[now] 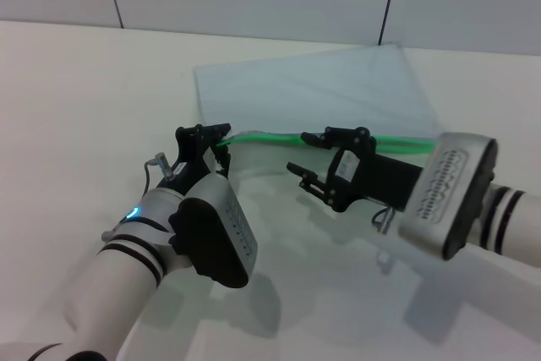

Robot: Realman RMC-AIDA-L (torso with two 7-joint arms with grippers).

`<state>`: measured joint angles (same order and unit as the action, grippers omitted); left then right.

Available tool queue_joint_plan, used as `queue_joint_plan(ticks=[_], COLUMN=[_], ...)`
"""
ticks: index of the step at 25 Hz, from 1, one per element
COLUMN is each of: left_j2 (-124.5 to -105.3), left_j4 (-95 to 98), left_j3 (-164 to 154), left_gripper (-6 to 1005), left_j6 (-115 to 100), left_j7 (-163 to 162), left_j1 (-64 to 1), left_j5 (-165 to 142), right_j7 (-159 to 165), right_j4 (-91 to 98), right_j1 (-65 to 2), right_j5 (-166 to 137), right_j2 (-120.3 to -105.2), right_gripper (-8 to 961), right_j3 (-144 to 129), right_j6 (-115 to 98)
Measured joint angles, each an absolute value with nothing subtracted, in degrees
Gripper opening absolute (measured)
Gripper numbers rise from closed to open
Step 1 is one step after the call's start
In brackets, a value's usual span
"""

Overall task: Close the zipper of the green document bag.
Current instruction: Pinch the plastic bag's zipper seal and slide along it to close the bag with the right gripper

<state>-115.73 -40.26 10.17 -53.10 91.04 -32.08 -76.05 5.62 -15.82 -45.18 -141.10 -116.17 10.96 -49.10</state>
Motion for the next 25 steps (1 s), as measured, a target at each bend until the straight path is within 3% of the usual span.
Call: queue_joint_plan(ticks=[25], left_j2=[-116.02], left_j4=[-40.26], left_j3=[10.1], left_gripper=[53], left_j6=[-52.99], left_j7=[91.23], left_j1=[-32.31], left_j5=[-77.48], right_j7=[-7.74], right_j4=[-19.95], right_j1=[-45.25], right_j5=[-140.62], right_j2=[-116.28], right_gripper=[433], right_j3=[17.0], right_j6=[-42.68])
